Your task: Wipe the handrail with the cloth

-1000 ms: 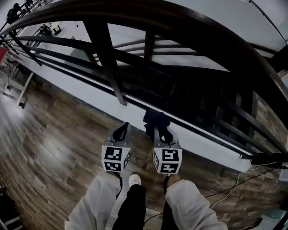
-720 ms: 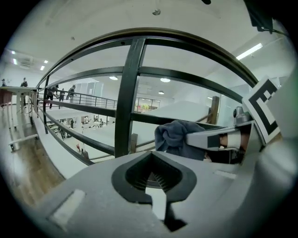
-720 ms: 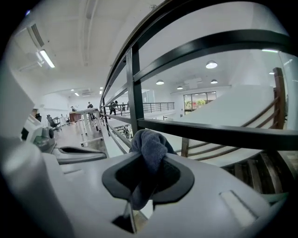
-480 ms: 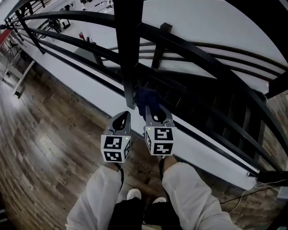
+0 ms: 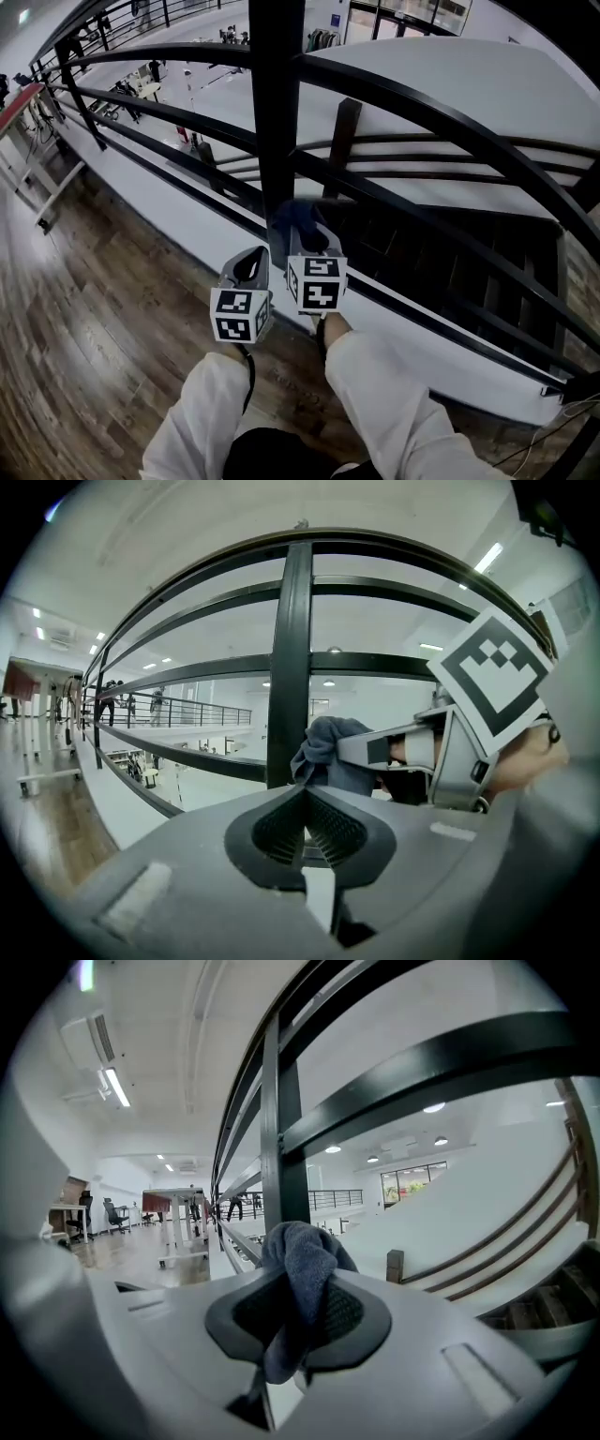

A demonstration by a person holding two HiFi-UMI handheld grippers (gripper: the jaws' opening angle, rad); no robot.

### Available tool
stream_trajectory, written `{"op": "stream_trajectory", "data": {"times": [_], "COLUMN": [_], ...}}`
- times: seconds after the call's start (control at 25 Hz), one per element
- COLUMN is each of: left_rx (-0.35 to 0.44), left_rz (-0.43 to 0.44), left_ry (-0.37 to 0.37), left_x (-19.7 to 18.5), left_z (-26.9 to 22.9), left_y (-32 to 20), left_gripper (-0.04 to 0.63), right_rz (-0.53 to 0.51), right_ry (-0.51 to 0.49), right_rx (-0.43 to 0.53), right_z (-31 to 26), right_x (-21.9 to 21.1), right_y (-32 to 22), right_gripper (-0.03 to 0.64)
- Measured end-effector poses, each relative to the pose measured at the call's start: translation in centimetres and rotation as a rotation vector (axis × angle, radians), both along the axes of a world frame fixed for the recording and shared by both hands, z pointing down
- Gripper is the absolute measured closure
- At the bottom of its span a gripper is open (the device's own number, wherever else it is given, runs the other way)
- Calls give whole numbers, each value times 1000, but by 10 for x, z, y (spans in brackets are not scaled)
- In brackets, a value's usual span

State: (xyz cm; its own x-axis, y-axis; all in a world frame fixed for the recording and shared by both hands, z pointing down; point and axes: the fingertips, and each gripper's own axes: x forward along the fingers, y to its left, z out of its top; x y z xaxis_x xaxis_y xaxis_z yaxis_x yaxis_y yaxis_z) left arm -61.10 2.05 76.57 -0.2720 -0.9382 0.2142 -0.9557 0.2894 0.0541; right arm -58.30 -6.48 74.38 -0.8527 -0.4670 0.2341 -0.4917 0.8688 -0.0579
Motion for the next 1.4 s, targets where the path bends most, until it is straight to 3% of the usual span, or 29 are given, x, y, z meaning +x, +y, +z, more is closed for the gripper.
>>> {"op": "stream_trajectory", "data": {"times": [0.4,0.8,0.96,1.08,1.16,1.4], "left_rx": [39,32,-16,-57,-88,-172], "left_rz": [56,138,187,223,263,360], "left_ry": [-1,53,89,131,133,128], "left_x": [12,78,109,132,146,179], "left_z": [16,5,-4,-14,-19,-37], "left_y": [-13,-16,-29,-43,-46,-37], "left_gripper": [597,597,597,597,597,597], "right_rz": [60,157,206,235,257,363], "right_ry": [14,75,129,178,217,284], "right_rx": [-23,-69,-133,-114,-90,-179], "right_z": [14,21,35,29,24,27], "right_x": [12,103,145,178,200,272], "right_y": [-22,-14,-22,-41,-52,-60], "right_gripper": [557,557,558,558,558,558]}}
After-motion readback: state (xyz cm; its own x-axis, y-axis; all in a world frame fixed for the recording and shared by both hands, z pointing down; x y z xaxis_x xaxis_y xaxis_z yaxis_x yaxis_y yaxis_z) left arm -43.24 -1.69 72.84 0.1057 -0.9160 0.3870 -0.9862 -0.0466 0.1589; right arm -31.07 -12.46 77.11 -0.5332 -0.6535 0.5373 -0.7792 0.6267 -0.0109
